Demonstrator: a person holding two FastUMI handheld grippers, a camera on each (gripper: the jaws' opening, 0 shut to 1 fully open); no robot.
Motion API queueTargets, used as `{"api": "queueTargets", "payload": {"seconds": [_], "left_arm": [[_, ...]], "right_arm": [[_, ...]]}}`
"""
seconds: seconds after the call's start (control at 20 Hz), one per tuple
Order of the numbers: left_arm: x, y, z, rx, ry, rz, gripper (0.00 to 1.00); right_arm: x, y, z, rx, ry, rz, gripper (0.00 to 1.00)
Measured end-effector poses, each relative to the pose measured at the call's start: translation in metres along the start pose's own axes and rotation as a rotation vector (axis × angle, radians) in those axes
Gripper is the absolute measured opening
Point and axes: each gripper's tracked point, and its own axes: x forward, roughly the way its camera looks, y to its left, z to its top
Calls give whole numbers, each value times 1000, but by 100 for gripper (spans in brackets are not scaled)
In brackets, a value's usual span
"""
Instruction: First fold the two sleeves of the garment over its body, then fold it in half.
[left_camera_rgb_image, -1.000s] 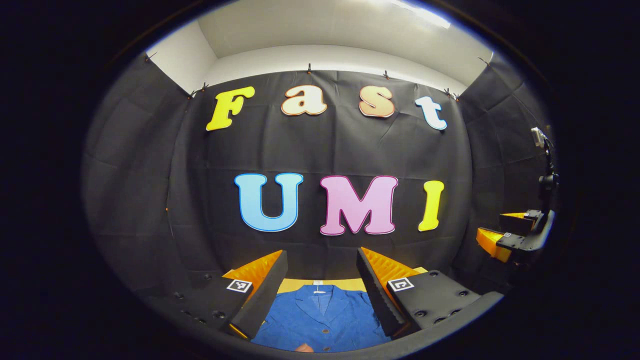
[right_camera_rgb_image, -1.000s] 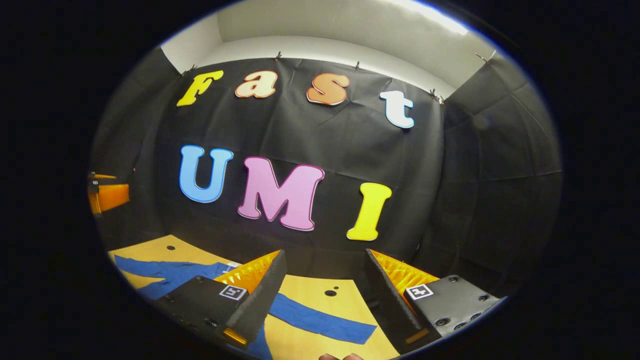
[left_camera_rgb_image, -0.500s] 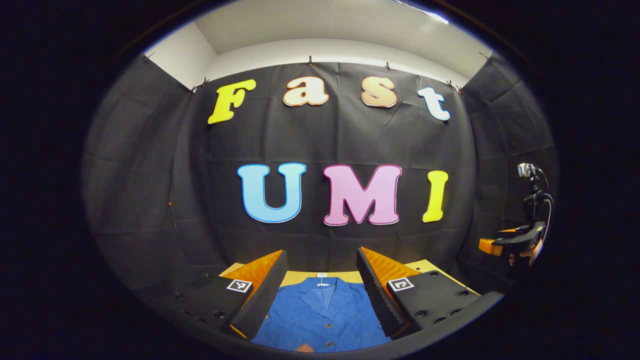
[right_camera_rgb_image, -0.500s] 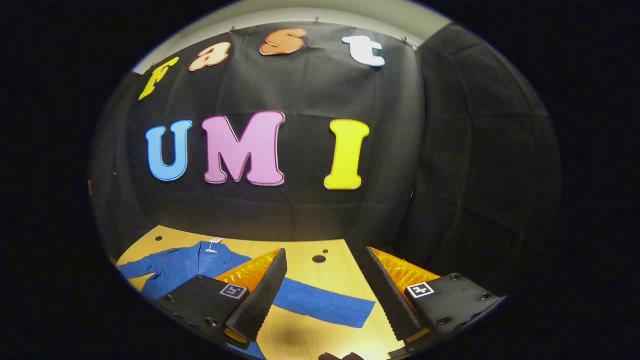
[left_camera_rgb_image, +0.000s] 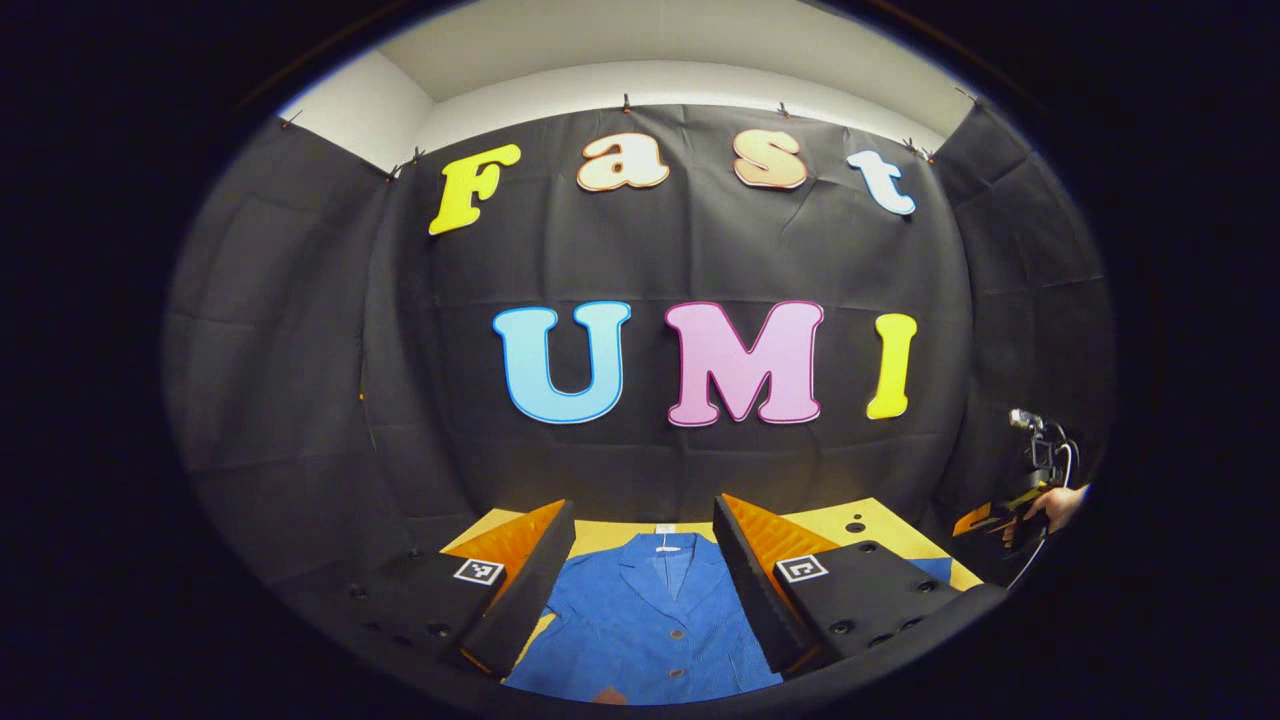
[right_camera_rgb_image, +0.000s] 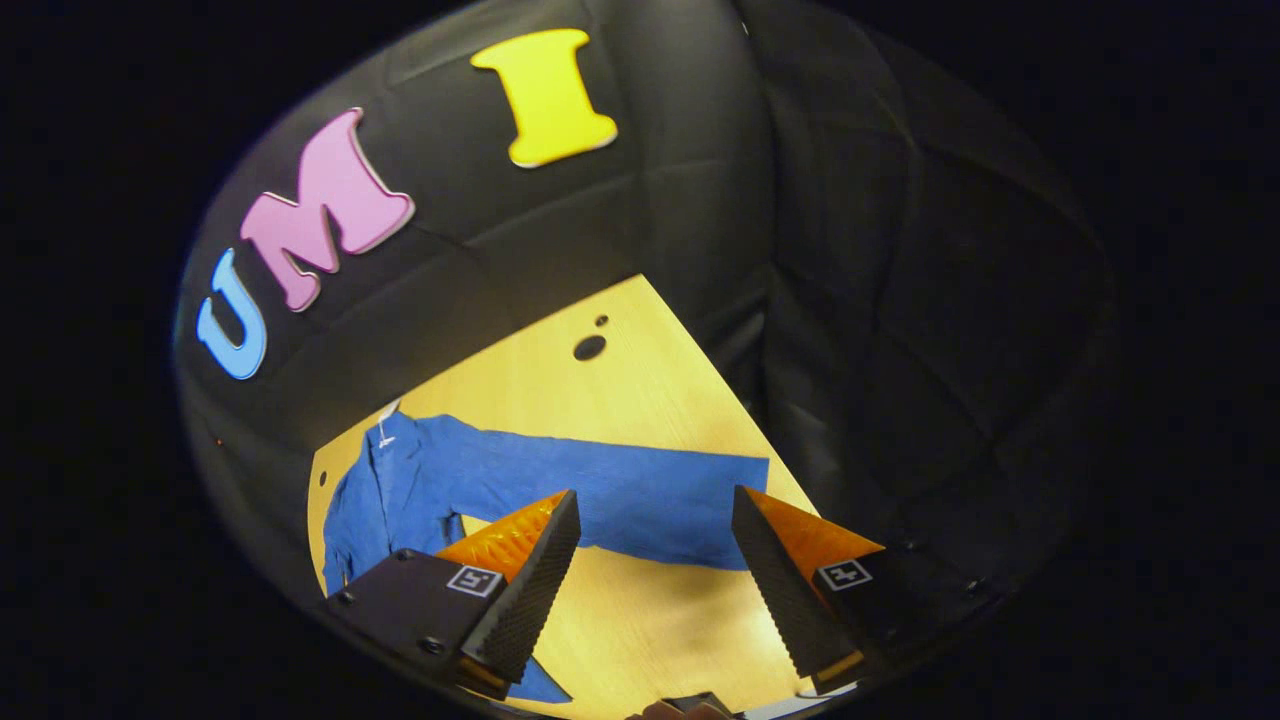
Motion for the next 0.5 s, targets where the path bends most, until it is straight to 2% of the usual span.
{"api": "queueTargets", "payload": {"seconds": [0.2,0.3,0.5], "left_arm": [[0,4,-7,-5,20,29,81],[0,4,-9,6,26,40,81],[-2,6,-4,48,14,56,81]], "right_arm": [[30,-12,-25,61,175,-17,98],[46,-16,-37,54,239,-36,99],[62,-36,-60,4,332,-133,99]]}}
